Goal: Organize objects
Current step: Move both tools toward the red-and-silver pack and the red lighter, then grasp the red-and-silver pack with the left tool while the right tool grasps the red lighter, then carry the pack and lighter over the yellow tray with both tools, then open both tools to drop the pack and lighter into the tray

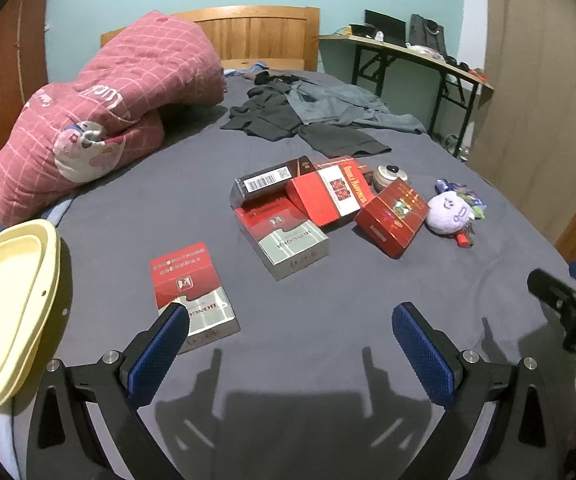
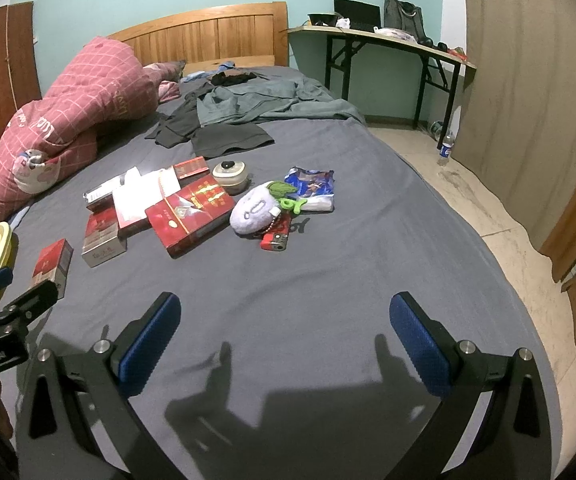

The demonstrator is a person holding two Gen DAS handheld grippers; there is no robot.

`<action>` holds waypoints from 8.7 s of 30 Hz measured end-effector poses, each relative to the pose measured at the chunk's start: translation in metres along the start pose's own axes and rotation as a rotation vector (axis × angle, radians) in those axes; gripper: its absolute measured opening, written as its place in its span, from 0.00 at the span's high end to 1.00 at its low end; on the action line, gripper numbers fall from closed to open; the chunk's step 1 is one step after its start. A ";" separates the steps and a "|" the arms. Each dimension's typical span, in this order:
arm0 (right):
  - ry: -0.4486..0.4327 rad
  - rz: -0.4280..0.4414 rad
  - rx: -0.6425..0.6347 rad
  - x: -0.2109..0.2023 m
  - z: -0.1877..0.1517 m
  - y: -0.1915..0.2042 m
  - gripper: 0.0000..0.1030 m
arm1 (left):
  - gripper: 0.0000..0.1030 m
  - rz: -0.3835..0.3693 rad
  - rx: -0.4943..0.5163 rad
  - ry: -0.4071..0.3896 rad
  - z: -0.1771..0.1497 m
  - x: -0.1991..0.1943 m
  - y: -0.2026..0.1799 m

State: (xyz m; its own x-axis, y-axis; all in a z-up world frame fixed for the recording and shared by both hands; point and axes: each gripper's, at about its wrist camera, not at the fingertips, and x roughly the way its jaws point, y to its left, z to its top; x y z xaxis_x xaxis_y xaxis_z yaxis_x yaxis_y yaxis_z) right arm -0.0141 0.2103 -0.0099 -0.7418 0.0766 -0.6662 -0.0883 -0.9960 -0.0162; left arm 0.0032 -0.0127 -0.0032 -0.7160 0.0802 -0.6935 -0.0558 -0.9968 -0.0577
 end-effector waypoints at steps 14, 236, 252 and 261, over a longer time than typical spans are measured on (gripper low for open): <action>0.038 -0.002 -0.029 0.032 0.015 -0.022 0.00 | 0.00 0.036 -0.011 -0.019 0.017 0.017 0.021; 0.236 0.546 -0.586 0.058 -0.033 0.504 0.77 | 0.44 0.275 -0.275 0.198 -0.035 0.016 0.362; 0.152 0.592 -0.537 0.048 -0.014 0.481 0.40 | 0.25 0.222 -0.369 0.123 -0.035 -0.011 0.373; 0.001 0.490 -0.396 0.028 0.018 0.437 0.00 | 0.00 0.304 -0.314 0.043 -0.026 -0.058 0.363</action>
State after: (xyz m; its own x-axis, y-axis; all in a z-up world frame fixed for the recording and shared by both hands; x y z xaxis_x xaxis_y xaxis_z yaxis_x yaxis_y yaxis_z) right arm -0.0850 -0.2217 -0.0221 -0.6330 -0.3926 -0.6672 0.5147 -0.8572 0.0161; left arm 0.0426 -0.3788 -0.0025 -0.6368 -0.2101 -0.7418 0.3718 -0.9266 -0.0568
